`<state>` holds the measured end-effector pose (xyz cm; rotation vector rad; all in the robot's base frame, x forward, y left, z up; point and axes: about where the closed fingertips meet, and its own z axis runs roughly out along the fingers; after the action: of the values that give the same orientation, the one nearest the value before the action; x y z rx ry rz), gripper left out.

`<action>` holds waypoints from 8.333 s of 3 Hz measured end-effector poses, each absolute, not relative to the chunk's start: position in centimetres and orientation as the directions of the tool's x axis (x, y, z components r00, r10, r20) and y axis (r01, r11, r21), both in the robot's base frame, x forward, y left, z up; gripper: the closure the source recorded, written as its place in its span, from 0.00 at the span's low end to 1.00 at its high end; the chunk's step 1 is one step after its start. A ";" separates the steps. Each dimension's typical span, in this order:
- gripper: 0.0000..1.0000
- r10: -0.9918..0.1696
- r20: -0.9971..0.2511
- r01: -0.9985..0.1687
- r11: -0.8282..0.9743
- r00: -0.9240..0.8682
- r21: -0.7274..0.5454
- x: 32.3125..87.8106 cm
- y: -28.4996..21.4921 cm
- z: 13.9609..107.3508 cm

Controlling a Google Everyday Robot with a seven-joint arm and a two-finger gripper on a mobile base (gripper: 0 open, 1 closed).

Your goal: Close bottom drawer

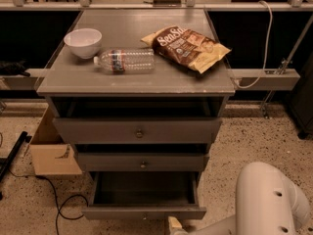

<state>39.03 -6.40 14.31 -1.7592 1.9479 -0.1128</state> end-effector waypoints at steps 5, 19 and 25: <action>1.00 -0.974 -0.228 -0.878 0.112 -0.004 -0.465 43.9 -4.7 12.0; 0.99 -0.999 -0.023 -0.799 -0.011 0.032 -0.602 53.9 -5.2 13.4; 0.83 -0.998 0.069 -0.696 -0.051 0.002 -0.717 61.9 -6.0 16.9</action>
Offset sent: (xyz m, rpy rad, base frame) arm -0.0005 0.0003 -0.0004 -0.0021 0.0008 0.0006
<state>61.93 -5.99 16.93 -1.7960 1.7408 -0.8097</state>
